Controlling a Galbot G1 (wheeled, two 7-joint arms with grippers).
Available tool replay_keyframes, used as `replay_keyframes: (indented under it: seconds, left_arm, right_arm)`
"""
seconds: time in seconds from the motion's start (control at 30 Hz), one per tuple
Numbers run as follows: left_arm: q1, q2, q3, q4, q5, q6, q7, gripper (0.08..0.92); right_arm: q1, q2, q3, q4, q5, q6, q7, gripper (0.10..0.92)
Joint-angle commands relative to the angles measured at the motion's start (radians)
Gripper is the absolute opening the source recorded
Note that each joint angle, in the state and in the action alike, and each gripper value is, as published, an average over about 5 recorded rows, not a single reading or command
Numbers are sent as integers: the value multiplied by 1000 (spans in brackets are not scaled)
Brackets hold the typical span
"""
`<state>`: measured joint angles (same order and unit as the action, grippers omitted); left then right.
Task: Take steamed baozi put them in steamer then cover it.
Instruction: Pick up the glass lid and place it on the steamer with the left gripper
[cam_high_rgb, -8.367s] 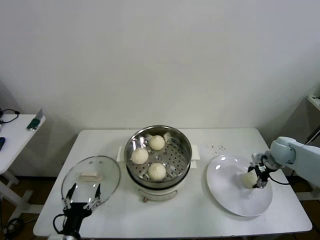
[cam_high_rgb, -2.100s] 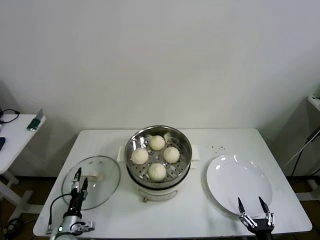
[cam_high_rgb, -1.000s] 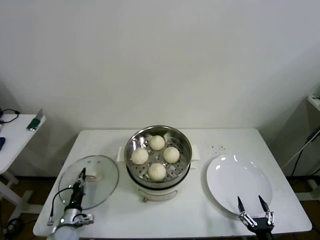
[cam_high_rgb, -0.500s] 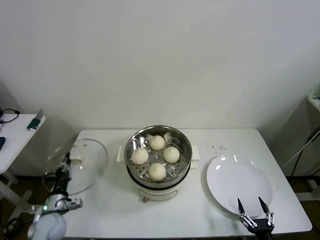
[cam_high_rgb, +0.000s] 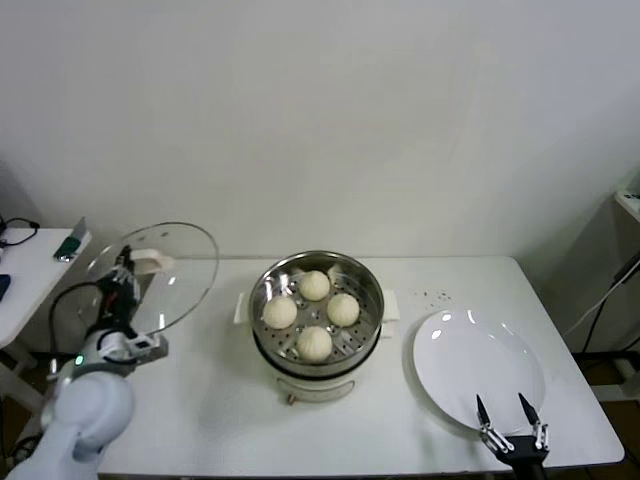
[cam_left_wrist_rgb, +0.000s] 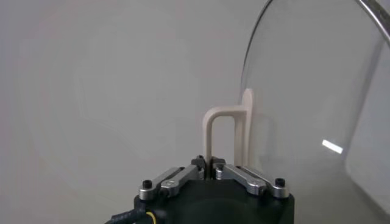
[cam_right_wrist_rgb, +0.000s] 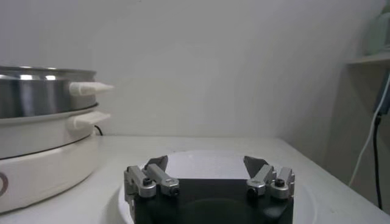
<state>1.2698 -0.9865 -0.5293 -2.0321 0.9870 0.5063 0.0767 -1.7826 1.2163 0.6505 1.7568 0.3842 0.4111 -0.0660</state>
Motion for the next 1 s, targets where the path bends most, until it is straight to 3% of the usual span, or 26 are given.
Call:
replay_keyframes:
  seconds: [0.03, 0.37, 0.63, 1.0]
  left_arm:
    - [-166, -77, 387, -162, 198, 247, 231, 141]
    - [-265, -263, 599, -73, 430, 279, 351, 141]
    - [-248, -462, 678, 21, 573, 275, 360, 141]
    - [-259, -563, 704, 139, 626, 264, 312, 141]
  right_arm:
    - [18, 3, 3, -1, -4, -2, 4, 823]
    - [37, -8, 3, -26, -2, 11, 3, 823]
    - [47, -31, 2, -35, 10, 13, 3, 823]
    - [54, -49, 4, -51, 24, 24, 2, 823]
